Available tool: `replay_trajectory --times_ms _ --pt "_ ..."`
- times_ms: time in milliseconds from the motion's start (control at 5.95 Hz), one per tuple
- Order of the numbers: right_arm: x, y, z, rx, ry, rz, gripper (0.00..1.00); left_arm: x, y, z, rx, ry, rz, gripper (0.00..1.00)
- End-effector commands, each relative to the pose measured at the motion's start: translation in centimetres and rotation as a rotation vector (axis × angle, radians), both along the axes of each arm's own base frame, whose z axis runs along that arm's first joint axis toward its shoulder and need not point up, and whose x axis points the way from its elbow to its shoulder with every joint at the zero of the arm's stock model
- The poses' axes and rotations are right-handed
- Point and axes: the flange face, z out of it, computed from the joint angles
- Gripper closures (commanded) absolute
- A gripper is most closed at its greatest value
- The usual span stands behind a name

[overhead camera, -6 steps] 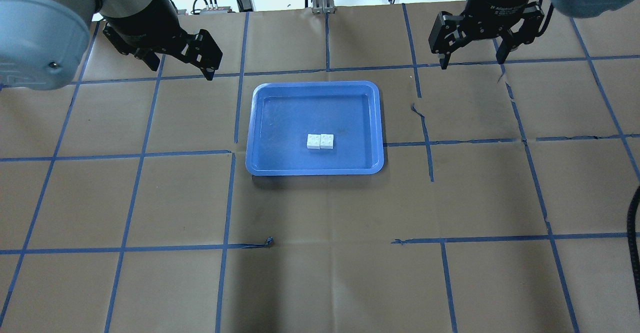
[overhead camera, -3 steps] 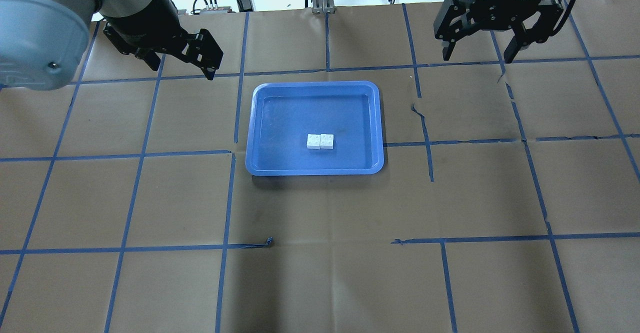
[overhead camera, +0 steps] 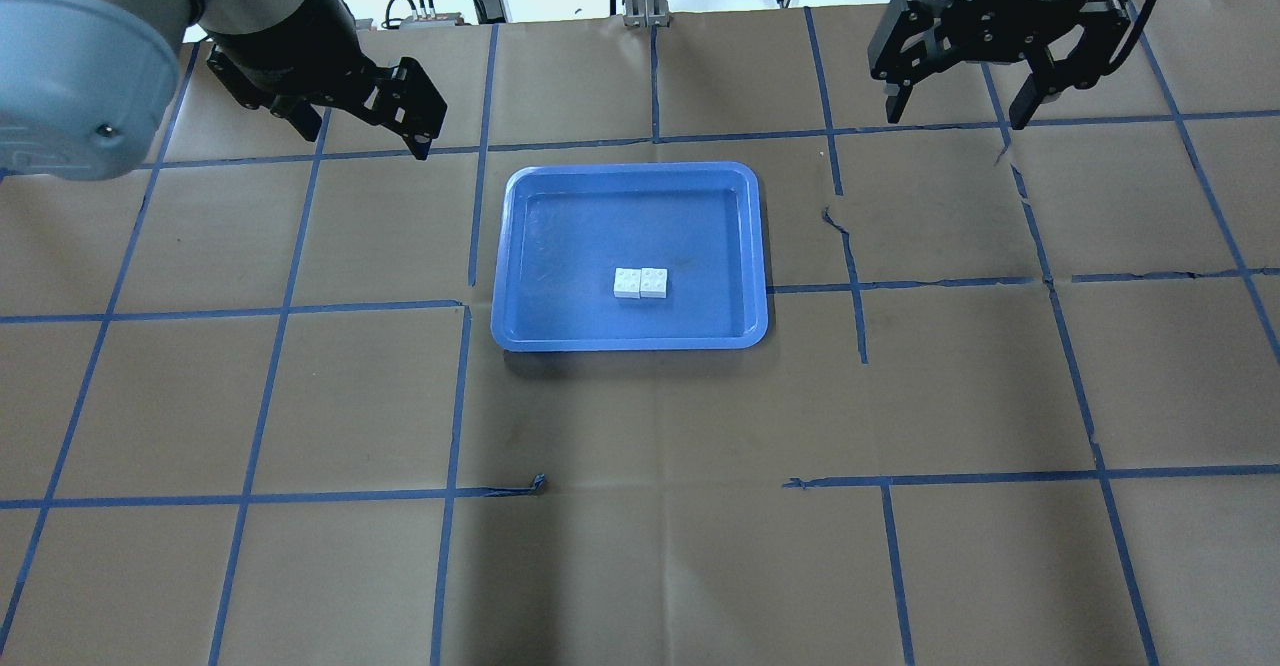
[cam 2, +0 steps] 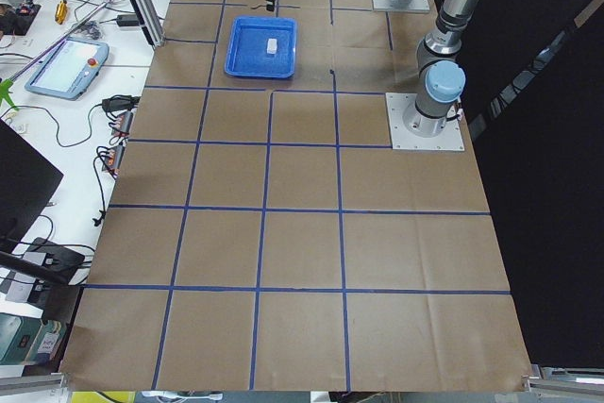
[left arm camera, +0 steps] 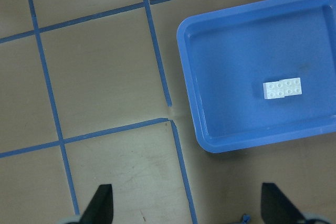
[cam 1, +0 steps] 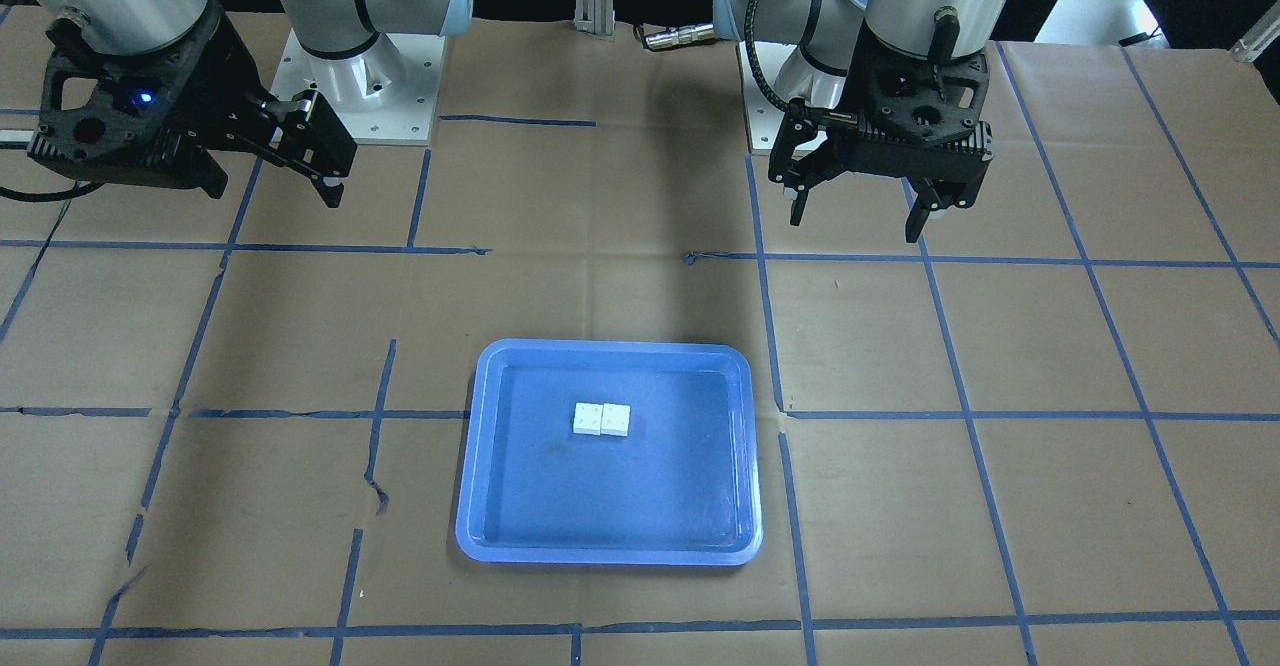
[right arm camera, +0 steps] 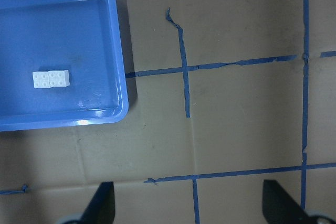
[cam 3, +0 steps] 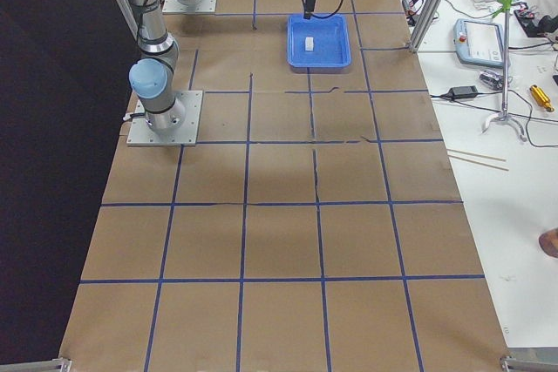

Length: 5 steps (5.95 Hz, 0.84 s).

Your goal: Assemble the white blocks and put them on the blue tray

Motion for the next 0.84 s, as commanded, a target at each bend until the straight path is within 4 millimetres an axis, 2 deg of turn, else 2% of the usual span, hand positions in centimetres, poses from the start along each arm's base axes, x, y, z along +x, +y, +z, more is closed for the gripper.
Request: replay_trajectory --times_ms 0,168,672 --pt "0.0 2.43 -1.56 0.014 0.001 0.001 0.0 -0.04 0.02 -0.01 0.001 -0.001 -0.002 0.01" --pt "-0.46 2.15 -1.35 -0.016 0.054 0.01 0.0 -0.03 0.02 -0.01 0.001 -0.003 -0.003 0.01" --pt "-0.46 2.25 -1.51 -0.012 0.055 0.006 0.0 -0.21 0.08 -0.01 0.001 0.0 -0.008 0.01"
